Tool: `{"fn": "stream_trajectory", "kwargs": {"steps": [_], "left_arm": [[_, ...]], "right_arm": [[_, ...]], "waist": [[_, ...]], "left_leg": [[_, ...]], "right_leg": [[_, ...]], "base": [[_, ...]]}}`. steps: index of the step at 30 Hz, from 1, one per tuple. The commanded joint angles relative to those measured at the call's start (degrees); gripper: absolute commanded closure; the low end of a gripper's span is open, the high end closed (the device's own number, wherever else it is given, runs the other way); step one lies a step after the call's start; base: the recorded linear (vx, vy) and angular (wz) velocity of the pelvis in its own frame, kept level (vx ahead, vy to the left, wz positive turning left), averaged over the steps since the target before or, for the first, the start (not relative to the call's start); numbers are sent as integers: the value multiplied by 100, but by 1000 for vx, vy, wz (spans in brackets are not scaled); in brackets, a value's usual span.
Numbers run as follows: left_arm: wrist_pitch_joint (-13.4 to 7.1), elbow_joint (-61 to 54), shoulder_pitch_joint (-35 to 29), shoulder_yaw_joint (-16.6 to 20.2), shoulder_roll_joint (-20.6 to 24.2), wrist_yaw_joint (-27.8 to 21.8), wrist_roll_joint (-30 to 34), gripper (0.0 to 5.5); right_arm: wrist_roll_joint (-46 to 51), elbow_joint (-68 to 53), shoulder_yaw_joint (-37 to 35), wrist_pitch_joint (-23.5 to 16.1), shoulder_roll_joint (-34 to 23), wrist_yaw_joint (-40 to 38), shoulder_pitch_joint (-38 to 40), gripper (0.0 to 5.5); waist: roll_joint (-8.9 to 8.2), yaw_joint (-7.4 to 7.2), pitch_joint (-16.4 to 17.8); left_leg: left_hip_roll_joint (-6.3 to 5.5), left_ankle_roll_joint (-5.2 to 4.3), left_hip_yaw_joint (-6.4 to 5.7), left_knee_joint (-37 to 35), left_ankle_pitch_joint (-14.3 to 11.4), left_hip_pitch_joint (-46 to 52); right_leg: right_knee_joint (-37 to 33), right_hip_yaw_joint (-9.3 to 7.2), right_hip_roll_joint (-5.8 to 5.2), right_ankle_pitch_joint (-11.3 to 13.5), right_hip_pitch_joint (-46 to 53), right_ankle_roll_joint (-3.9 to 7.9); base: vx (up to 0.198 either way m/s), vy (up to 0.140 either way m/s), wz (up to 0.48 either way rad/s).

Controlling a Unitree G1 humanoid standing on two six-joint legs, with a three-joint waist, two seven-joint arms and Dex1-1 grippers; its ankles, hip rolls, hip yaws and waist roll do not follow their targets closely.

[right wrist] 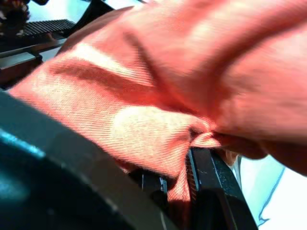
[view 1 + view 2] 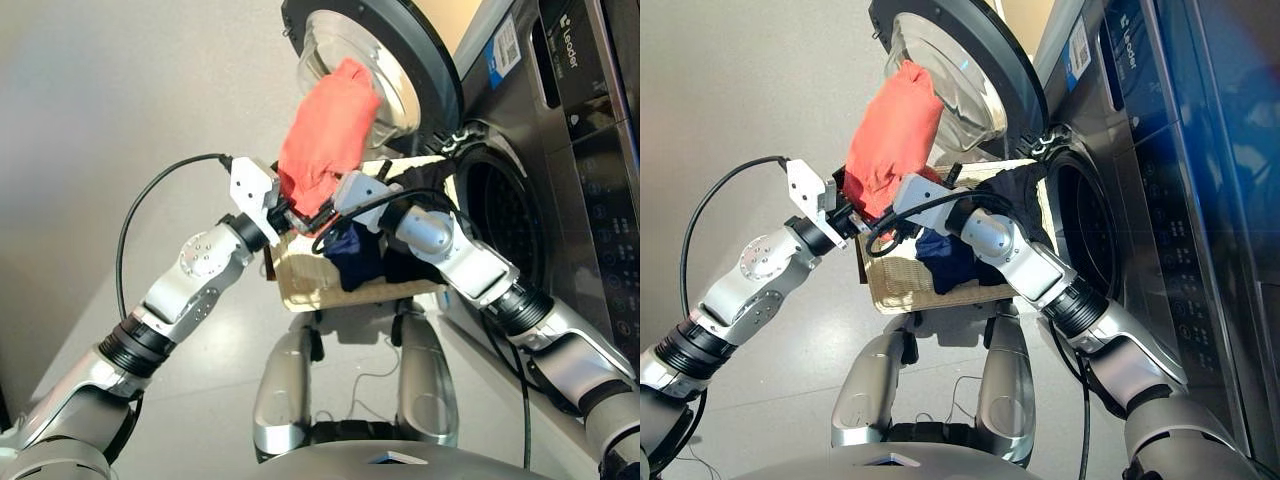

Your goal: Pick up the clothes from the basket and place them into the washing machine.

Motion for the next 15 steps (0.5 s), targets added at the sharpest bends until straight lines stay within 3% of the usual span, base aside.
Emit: {"fn": "stream_trajectory", "kwargs": {"steps": [1, 9, 15], "left_arm": [[-83, -134, 307, -264, 247, -37, 257, 0], [-175, -93, 347, -272, 213, -4, 274, 0], [-313, -182, 474, -254, 230, -50, 155, 0]], "right_arm": [[467, -1104, -408, -821, 705, -269, -692, 550], [531, -1026, -521, -1034, 729, -516, -642, 550], [368, -448, -737, -1374, 827, -947, -153, 550]], "waist": [[-150, -22, -244], [-118, -1, -245], [-18, 63, -239]], "left_leg": [[-45, -256, -77, 242, -220, 31], [-60, -246, -84, 254, -233, 17], [-88, -227, -127, 293, -245, -19]], "right_leg": [[-616, -133, -479, 578, 338, 605], [-621, -154, -509, 586, 350, 616], [-613, -163, -540, 587, 355, 632]], "base": [[0, 0, 0], [0, 0, 0], [0, 0, 0]]}}
